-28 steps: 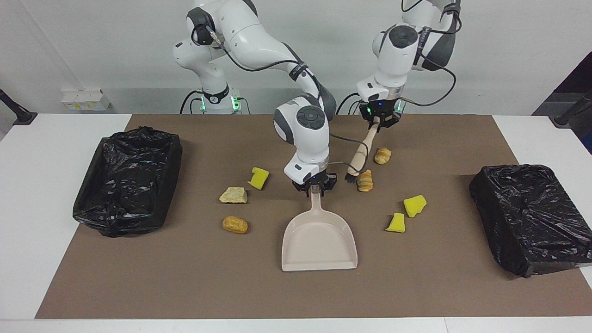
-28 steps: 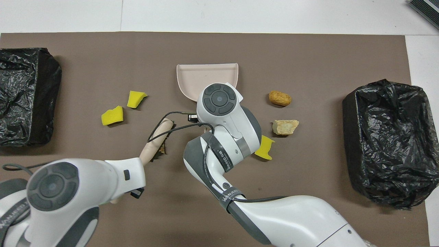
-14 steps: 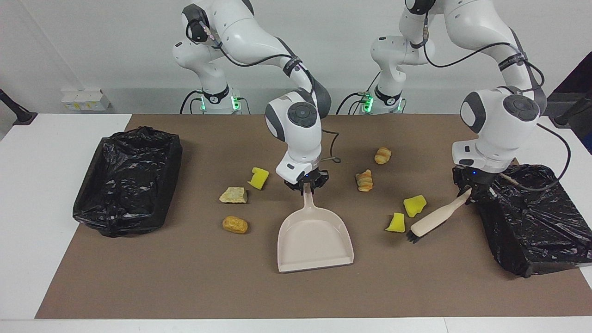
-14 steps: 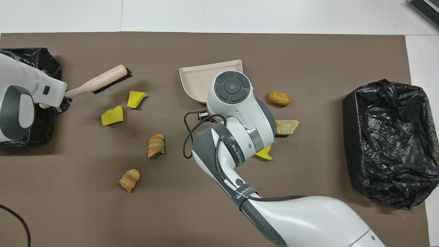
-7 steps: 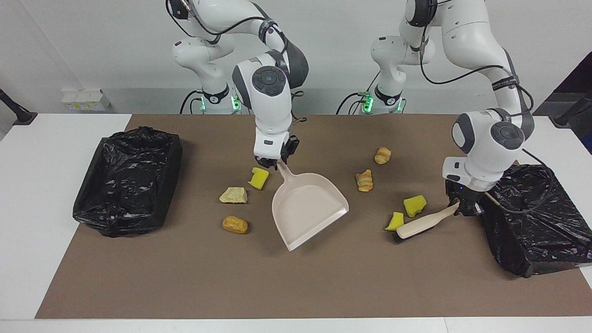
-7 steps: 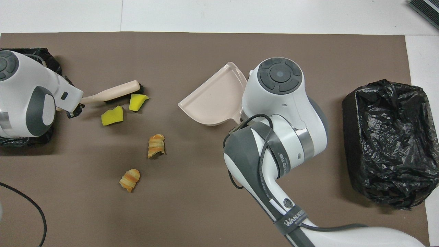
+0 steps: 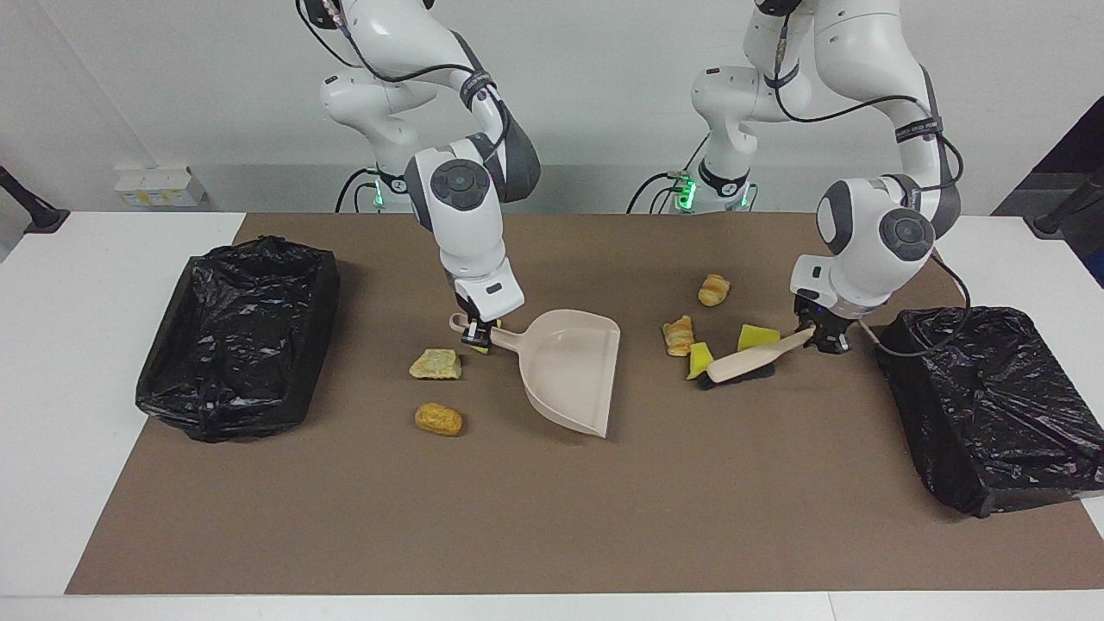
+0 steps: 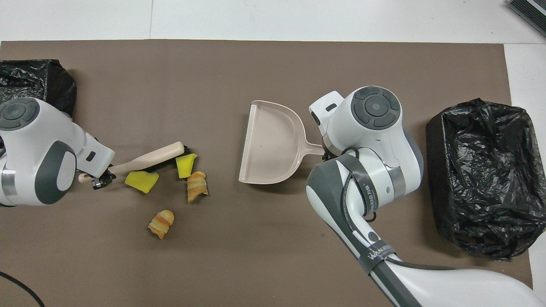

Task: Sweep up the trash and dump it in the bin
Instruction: 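Sweep scraps with the left gripper while the right gripper lowers the dustpan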

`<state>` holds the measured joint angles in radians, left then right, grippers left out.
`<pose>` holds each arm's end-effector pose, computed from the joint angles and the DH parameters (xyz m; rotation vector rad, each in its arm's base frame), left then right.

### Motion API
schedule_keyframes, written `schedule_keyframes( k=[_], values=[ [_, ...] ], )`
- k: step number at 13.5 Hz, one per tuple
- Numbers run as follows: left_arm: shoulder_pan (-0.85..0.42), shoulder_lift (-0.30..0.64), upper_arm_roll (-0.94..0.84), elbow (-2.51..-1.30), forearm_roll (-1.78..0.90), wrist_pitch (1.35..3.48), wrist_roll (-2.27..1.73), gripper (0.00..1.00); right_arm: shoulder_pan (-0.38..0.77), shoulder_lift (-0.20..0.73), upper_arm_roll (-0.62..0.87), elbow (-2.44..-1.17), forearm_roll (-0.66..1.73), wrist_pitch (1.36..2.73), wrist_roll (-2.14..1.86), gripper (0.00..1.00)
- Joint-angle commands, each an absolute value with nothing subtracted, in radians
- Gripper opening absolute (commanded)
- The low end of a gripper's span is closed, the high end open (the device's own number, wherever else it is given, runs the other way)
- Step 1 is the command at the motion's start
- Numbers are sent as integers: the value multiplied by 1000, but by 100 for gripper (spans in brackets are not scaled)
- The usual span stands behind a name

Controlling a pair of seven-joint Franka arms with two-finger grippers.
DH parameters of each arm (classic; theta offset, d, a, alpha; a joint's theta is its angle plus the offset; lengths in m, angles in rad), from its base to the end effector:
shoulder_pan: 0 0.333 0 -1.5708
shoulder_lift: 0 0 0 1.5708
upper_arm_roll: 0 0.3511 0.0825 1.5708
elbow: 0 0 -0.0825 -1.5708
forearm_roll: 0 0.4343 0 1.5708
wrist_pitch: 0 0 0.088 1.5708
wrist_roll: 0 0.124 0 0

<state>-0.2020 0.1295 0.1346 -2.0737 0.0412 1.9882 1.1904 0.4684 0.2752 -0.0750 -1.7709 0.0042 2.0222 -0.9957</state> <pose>0.5846 -0.0370 0.3412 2.4531 -1.8223 -0.3213 0.6301 0.2653 0.3975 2.4060 2.0056 -0.0423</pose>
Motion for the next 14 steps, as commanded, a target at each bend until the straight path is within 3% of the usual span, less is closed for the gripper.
schedule_keyframes(
  k=[1, 5, 9, 14],
  values=[
    [-259, -27, 144, -2224, 35, 1939, 1085, 0, 479, 227, -63, -1836, -57, 2051, -1039, 0],
    [-279, -126, 141, -2229, 57, 1918, 820, 0, 489, 229, -64, -1848, -60, 2068, -1072, 0],
    [-287, -259, 129, -2256, 109, 1745, 472, 0, 500, 227, -63, -1871, -72, 2088, -1071, 0],
    [-291, -443, 78, -2456, 107, 1666, -252, 0, 502, 227, -63, -1871, -95, 2089, -1072, 0]
  ],
)
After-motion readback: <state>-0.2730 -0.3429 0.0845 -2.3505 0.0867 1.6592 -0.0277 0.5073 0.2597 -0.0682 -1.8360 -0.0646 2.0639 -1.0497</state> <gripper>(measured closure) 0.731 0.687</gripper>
